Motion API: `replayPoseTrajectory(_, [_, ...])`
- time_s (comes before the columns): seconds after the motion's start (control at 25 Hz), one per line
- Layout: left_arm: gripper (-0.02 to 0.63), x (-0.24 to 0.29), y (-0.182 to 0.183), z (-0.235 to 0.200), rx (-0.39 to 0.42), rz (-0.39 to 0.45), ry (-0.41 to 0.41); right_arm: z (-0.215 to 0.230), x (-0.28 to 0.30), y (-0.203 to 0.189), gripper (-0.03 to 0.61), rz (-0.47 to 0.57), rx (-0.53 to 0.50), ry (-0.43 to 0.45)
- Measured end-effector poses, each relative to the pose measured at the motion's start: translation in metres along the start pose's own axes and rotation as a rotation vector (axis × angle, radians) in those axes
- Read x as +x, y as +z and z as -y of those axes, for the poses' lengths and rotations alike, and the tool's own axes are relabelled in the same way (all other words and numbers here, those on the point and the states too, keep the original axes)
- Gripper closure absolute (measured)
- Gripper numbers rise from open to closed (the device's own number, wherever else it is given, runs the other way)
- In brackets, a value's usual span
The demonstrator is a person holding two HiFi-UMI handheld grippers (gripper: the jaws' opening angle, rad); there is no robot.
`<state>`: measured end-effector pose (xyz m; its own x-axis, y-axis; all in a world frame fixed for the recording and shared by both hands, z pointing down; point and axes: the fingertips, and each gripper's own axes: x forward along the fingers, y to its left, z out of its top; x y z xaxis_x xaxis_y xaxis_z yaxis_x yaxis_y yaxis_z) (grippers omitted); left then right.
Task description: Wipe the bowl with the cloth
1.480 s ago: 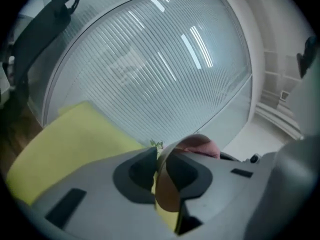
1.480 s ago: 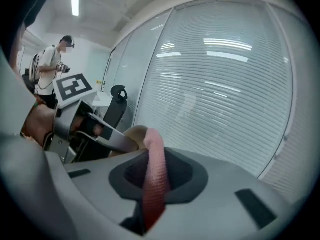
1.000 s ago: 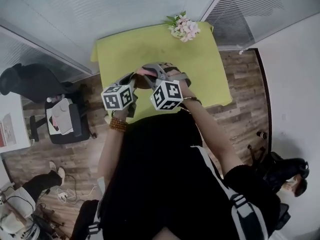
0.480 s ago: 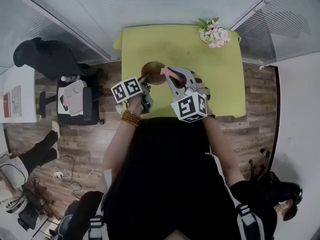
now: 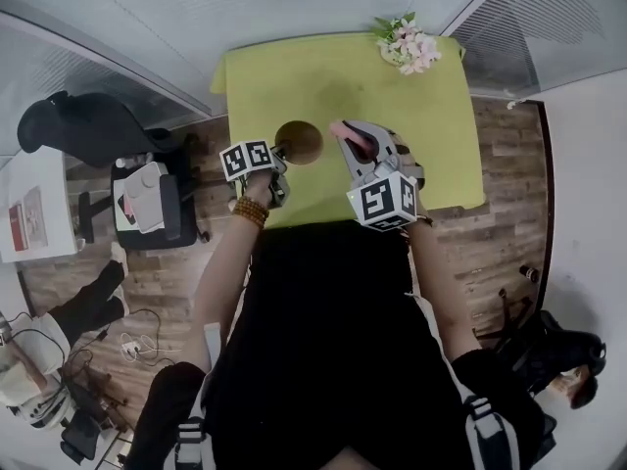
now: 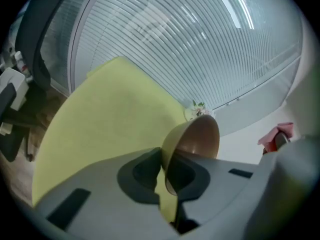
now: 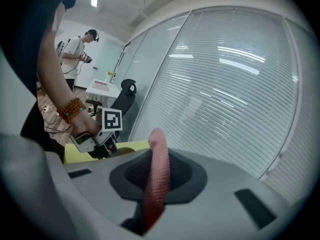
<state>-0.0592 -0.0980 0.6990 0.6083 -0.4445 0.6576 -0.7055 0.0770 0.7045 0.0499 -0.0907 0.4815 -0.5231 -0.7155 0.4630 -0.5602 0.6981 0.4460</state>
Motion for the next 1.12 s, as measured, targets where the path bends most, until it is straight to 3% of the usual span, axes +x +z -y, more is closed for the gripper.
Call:
replayPoseTrajectory(0.12, [0.597,0.022,-0.013,-0.014,-0.043,-0.061,0.037,0.006,-0.006,-0.005,0.545,-0.006,0.029,-0.017])
replayPoseTrajectory(0.24, [0.597,0.042,-0.03,-0.033,-0.174,-0.113,0.065,0.01,-0.01,-0.014,0.545,-0.017,0.067,-0.024])
replayPoseTrajectory(0.44, [0.595,0.055,-0.04,-0.043,-0.119,-0.161,0.127,0.008,-0.01,-0.023,0.545,-0.037,0.09,-0.029])
replayPoseTrajectory(0.6, [0.578,0.057,-0.038,-0.037,-0.136,-0.158,0.088,0.008,-0.008,-0.023,0.545,-0.037,0.093,-0.026])
replayPoseTrajectory(0.8, [0.472,0.057,-0.045,-0.03,-0.207,-0.189,0.0,0.008,-0.002,-0.022,0.543,-0.038,0.091,-0.022])
replayPoseTrajectory(0.96, [0.465,0.043,-0.046,-0.027,-0.174,-0.172,-0.027,0.01,0.0,-0.022,0.543,-0.032,0.097,-0.021])
replayPoseTrajectory(1.12, [0.452,0.026,-0.05,-0.019,-0.226,-0.18,-0.132,0.011,0.005,-0.021,0.541,-0.029,0.095,-0.011])
